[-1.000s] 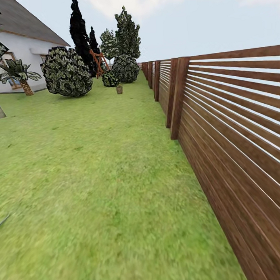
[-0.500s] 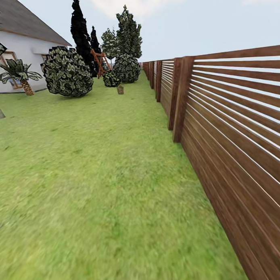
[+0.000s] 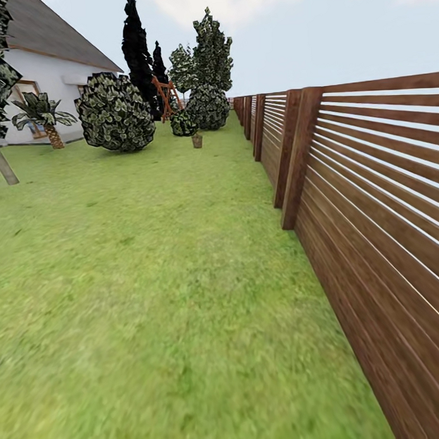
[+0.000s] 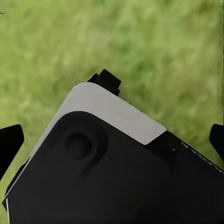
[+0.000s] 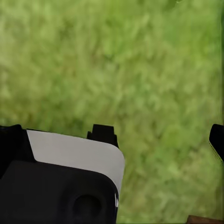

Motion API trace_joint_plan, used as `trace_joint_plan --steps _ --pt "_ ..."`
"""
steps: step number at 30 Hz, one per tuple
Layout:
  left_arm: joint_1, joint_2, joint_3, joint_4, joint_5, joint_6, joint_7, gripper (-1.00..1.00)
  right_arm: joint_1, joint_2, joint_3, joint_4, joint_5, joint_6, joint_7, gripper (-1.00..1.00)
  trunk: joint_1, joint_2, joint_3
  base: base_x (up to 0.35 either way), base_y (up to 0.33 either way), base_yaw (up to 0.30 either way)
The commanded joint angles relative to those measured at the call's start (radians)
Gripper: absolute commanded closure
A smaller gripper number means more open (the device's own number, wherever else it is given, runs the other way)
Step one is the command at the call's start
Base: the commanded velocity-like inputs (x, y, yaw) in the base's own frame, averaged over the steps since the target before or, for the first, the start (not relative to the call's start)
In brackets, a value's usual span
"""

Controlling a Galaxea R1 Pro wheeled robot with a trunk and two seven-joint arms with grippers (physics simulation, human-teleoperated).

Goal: Take the three Easter eggs out of the wicker basket on the lawn in the garden, then place them on the lawn next to a single tree (choose any tree) so that all three eggs are next to the same tree and none are left in the basket.

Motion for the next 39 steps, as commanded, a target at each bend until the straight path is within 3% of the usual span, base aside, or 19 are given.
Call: trace_joint_plan --steps 1,39 --pt "-0.001 0.001 0.008 0.001 -0.006 0.001 0.004 -1.00 -0.002 0.000 0.002 0.003 0.006 -0.005 -0.002 -1.00 0.001 0.000 -0.001 0.316 0.000 0.000" --pt "-0.001 0.006 0.009 0.001 -0.004 0.000 0.005 -1.00 -0.002 0.000 0.003 0.003 0.010 -0.015 -0.002 -1.00 0.001 0.000 -0.001 0.316 0.000 0.000"
